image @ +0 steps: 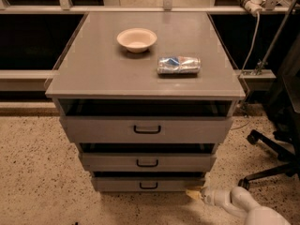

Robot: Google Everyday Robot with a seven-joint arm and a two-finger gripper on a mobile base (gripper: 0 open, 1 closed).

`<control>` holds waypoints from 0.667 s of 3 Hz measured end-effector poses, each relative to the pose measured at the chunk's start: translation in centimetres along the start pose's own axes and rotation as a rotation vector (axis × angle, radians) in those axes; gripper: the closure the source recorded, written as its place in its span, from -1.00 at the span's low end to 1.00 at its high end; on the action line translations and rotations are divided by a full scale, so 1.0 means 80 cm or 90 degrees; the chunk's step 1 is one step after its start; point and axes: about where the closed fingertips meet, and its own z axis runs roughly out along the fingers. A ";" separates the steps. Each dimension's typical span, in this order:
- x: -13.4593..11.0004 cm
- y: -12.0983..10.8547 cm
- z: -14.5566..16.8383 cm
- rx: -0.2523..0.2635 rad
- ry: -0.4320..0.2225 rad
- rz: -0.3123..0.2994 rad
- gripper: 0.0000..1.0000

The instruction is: Close bottom drawer

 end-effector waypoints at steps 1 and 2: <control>0.040 -0.016 -0.070 0.077 -0.004 0.100 1.00; 0.080 0.016 -0.057 0.057 0.012 0.139 0.63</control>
Offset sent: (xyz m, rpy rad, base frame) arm -0.0251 -0.0466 -0.0011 -0.0194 0.0833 -0.1303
